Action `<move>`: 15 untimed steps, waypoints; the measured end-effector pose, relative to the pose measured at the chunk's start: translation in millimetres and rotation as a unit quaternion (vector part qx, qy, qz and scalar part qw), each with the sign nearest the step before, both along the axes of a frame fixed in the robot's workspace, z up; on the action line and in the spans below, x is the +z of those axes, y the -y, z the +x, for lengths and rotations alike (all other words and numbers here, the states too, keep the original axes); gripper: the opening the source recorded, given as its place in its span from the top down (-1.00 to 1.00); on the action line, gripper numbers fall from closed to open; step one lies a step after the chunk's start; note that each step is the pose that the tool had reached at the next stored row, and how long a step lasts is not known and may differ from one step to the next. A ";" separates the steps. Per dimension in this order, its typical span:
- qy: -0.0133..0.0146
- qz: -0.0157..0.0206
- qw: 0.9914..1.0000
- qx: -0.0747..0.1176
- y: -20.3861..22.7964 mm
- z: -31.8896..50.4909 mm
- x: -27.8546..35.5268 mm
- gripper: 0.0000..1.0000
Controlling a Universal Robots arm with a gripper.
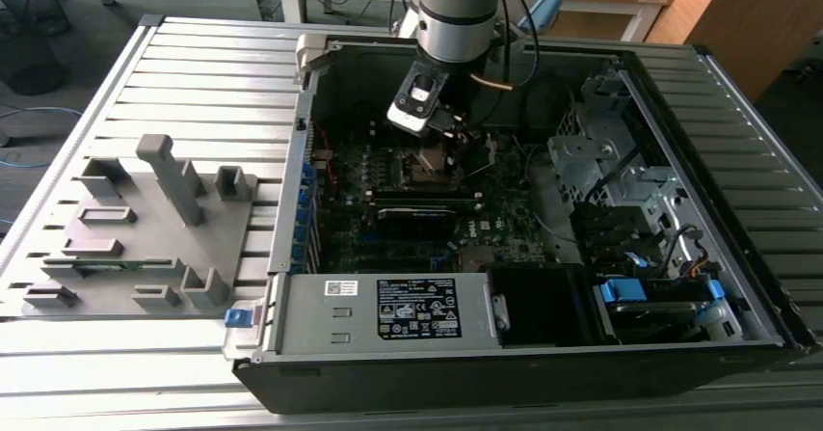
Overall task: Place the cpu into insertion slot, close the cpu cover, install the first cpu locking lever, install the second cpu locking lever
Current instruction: 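Place the cpu into insertion slot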
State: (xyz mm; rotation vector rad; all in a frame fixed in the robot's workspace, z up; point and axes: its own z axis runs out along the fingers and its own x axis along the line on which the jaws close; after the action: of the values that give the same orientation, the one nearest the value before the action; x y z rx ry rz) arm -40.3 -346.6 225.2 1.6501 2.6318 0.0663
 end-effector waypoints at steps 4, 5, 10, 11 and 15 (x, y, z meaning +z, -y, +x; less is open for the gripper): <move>0.000 0.000 1.000 -0.015 0.0 0.0 0.1 -0.07; 0.000 0.000 1.000 -0.023 0.0 0.0 0.1 -0.07; 0.000 0.000 0.998 -0.066 0.0 0.0 0.1 -0.07; 0.000 0.000 0.997 -0.073 0.0 0.0 0.1 -0.07; 0.000 0.000 0.995 -0.100 0.0 0.0 0.1 -0.07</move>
State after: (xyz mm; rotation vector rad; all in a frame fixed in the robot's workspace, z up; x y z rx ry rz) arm -40.3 -346.6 225.3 1.9021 2.4509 0.0602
